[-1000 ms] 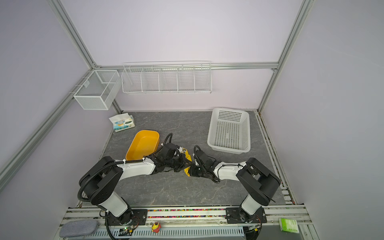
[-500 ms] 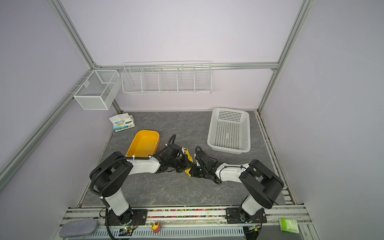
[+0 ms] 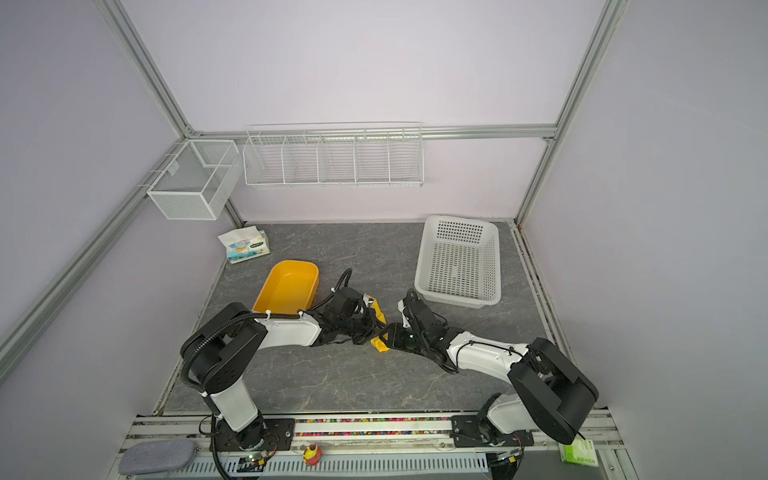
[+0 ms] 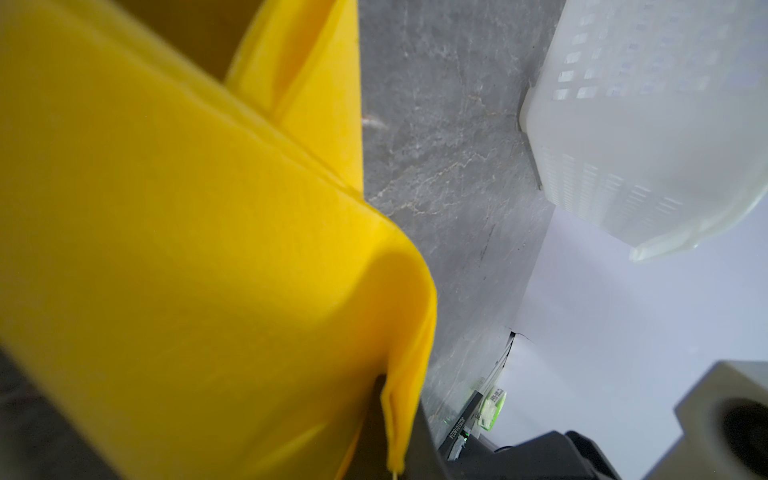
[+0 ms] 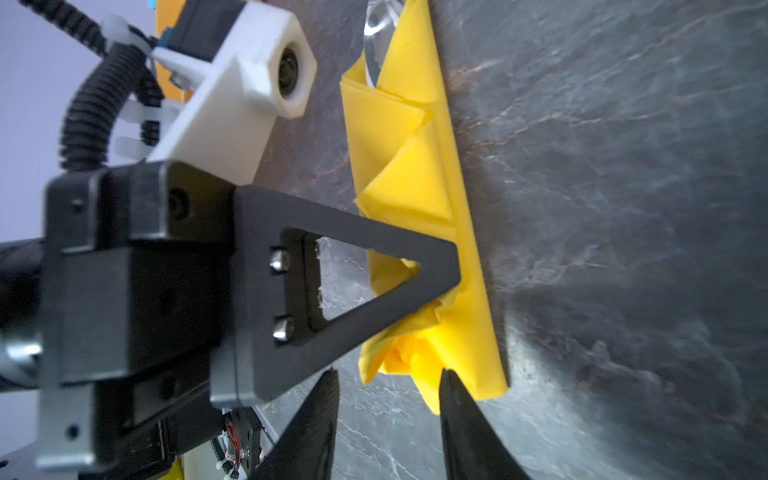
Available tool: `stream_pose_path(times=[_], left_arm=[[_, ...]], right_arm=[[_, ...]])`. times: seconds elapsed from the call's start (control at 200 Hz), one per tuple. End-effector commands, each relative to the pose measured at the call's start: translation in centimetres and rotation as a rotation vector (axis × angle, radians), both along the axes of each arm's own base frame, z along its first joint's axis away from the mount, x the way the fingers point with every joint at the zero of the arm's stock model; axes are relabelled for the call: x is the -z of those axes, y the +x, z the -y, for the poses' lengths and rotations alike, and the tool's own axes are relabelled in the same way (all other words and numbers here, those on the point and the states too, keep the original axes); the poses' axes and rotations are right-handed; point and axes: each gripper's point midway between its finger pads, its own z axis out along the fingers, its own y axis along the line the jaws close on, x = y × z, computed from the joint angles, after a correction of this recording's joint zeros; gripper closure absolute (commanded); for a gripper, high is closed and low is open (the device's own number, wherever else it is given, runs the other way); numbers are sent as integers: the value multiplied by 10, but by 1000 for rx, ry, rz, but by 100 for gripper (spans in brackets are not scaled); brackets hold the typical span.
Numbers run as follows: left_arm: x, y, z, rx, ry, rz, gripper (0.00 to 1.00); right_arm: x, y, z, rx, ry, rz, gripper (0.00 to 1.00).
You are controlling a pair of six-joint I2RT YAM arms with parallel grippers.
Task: Place the utensils on the paper napkin and roll it up
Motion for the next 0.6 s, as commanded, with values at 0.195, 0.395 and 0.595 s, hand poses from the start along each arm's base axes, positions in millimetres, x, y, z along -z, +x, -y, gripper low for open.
stream_pose_path(times=[0.195,0.395,0.595], left_arm=[[-5,6,6,-10,-12,19,98],[-5,5,6,-7,-12,18,98],[-4,5,7,-4,-11,15,98]], right_arm=[[4,3,-21,-8,52,-32,55],[5,10,-22,16,44,-32,56],[17,11,-10,62,-20,-50,66]])
